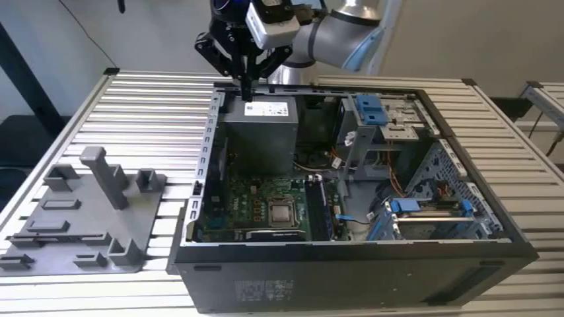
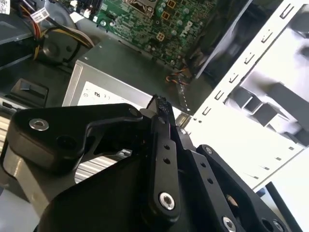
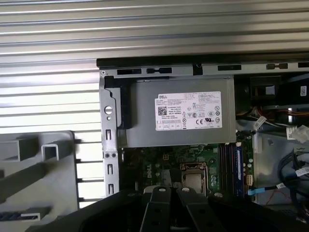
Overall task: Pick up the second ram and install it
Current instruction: 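Reach for the second ram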
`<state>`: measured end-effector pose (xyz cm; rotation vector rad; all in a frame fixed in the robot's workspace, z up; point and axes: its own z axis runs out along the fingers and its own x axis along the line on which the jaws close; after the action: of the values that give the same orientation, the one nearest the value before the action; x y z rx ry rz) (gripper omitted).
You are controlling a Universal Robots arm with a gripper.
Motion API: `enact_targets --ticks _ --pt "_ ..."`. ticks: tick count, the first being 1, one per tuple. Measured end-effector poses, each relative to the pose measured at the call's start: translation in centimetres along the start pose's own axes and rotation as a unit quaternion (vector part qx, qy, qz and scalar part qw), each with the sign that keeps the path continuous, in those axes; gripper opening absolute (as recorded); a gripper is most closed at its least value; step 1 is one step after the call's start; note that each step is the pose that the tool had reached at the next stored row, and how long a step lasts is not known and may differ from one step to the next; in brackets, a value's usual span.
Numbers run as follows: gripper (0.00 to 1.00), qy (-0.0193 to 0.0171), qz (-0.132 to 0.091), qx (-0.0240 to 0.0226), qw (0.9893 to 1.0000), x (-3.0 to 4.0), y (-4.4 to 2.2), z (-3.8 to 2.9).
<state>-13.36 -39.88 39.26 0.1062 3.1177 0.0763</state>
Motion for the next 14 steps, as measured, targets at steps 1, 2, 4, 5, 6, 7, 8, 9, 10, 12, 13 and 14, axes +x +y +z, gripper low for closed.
enact_targets --ticks 1,2,4,5,6,7,8,9,10,12,13,14 --pt "0.11 0.0 0.0 0.0 1.0 0.29 -0.02 -0.01" --pt "0.11 0.0 0.0 0.0 1.0 0.58 -0.04 -0.01" --pt "0.11 0.0 0.0 0.0 1.0 1.17 -0.08 -0.02" --pt "0.11 0.0 -0.001 0.0 1.0 1.45 -0.1 -0.03" --pt "0.11 0.0 -0.001 -0.0001 1.0 1.68 -0.12 -0.03" --pt "0.11 0.0001 -0.001 0.0 1.0 1.89 -0.13 -0.04" --pt "0.11 0.0001 -0.001 0.0 1.0 2.08 -0.14 -0.03" --pt "0.11 0.0001 -0.001 0.0 1.0 2.24 -0.15 -0.04" --pt "0.11 0.0001 -0.001 0.0 1.0 2.4 -0.16 -0.04" --pt "0.11 0.0001 -0.001 0.0 1.0 2.62 -0.18 -0.03" --pt "0.11 0.0 -0.001 -0.0001 1.0 2.7 -0.18 -0.03" --pt "0.11 0.0001 -0.001 -0.0001 1.0 2.77 -0.19 -0.03"
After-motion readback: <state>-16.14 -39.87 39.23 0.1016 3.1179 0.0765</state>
